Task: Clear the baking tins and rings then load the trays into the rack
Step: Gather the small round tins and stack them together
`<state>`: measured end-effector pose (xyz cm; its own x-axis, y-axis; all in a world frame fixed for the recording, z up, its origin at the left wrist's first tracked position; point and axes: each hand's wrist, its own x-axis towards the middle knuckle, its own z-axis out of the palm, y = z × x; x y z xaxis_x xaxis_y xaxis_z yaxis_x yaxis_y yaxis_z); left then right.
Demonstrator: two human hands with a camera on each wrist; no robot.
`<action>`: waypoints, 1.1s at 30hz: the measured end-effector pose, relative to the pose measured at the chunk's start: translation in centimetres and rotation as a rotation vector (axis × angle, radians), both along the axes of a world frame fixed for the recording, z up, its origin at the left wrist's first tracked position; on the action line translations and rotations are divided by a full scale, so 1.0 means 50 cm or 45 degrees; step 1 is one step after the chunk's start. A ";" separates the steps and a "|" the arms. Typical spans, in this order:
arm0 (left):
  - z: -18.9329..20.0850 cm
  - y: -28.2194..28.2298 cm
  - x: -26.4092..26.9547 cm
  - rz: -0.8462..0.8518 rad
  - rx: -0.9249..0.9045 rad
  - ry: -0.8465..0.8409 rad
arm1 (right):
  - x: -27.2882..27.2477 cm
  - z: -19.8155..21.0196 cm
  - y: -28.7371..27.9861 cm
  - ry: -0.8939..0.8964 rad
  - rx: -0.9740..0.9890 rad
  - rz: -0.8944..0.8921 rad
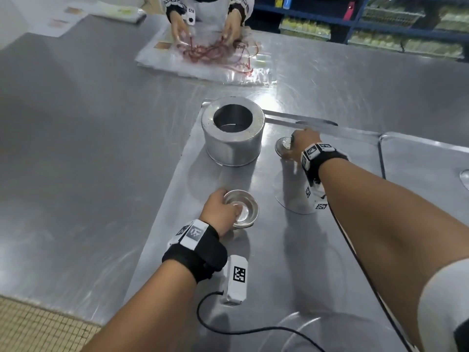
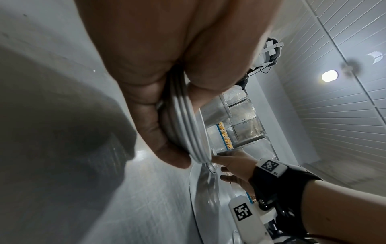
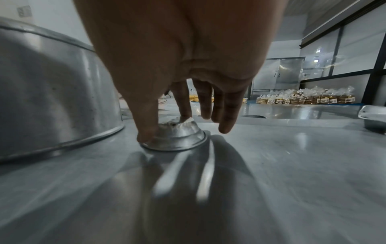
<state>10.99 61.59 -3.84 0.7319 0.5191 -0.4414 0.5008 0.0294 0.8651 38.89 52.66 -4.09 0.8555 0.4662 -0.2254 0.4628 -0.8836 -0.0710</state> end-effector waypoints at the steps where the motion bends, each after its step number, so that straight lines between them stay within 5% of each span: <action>1: 0.001 -0.001 0.000 -0.005 0.004 0.001 | 0.004 -0.005 -0.002 0.008 0.025 -0.009; 13: 0.056 -0.042 -0.026 0.074 -0.166 0.035 | -0.111 0.093 -0.062 0.097 0.478 0.056; 23: 0.143 -0.105 -0.037 0.346 -0.702 -0.053 | -0.272 0.242 -0.153 0.139 0.625 0.240; 33: 0.189 -0.152 -0.036 0.196 -0.729 -0.134 | -0.395 0.277 -0.242 0.413 0.986 0.168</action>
<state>9.18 54.00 5.63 0.7220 0.3240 -0.6113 0.3662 0.5707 0.7350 19.17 40.54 9.75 0.7317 0.6812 -0.0261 0.4109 -0.4712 -0.7805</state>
